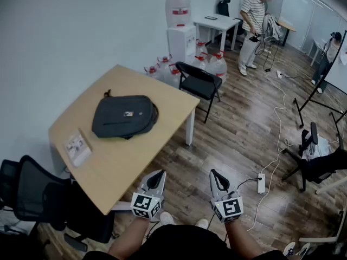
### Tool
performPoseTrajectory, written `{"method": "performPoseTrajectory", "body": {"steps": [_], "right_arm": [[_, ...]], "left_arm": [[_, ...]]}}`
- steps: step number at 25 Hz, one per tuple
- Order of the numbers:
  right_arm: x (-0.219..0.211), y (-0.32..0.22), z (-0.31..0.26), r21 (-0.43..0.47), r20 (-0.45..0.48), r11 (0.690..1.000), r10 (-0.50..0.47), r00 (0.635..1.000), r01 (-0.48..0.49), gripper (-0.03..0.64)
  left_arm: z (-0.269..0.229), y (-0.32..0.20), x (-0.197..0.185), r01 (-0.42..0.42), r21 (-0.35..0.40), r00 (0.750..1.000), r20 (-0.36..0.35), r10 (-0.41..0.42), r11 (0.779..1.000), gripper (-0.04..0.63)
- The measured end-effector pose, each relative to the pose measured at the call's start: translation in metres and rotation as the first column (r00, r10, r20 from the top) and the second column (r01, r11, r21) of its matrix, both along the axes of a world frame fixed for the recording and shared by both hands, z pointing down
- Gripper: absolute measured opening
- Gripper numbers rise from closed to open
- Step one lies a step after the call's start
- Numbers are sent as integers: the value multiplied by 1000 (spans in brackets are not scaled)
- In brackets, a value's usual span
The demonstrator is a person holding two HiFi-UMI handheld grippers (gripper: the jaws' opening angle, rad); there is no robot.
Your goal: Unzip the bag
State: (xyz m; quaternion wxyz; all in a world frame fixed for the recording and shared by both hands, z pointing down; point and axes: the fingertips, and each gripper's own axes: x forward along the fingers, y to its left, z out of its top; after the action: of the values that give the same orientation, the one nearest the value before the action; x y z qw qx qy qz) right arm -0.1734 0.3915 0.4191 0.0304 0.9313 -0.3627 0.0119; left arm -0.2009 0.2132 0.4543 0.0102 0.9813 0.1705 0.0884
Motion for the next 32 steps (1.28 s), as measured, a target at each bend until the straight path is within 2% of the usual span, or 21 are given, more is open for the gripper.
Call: {"method": "performPoseTrajectory", "body": {"steps": [7,11,14,18,22,26,32], "right_arm": [[-3,-16,3,-8,12,1000,5,1000,-5,2],[-3,-28,3,-47,38,999,26,999,-24,2],[-1,-44,0,-10,1,1000,7,1000,-7,3],[2,-68,0,-2,-2,1000,-4,1000,4,3],[3,-90,1,-40,43,999,8,999,-6,3],[13,-113,2,-23,21,999,-26,999,26,3],[46,-127,6,-46,53,997,-67,996,69,3]], "left_arm": [[5,-17,-3,9,-7,1000,11,-9,1000,20],[7,-30,-6,16,-11,1000,10,-16,1000,20],[7,-43,-6,18,-17,1000,10,-18,1000,20],[8,-64,-3,13,-16,1000,11,-13,1000,20],[12,-94,-6,27,-16,999,22,-26,1000,20],[19,-125,-2,53,-12,998,46,-52,999,20],[28,-136,21,102,-15,992,71,-100,995,20]]}}
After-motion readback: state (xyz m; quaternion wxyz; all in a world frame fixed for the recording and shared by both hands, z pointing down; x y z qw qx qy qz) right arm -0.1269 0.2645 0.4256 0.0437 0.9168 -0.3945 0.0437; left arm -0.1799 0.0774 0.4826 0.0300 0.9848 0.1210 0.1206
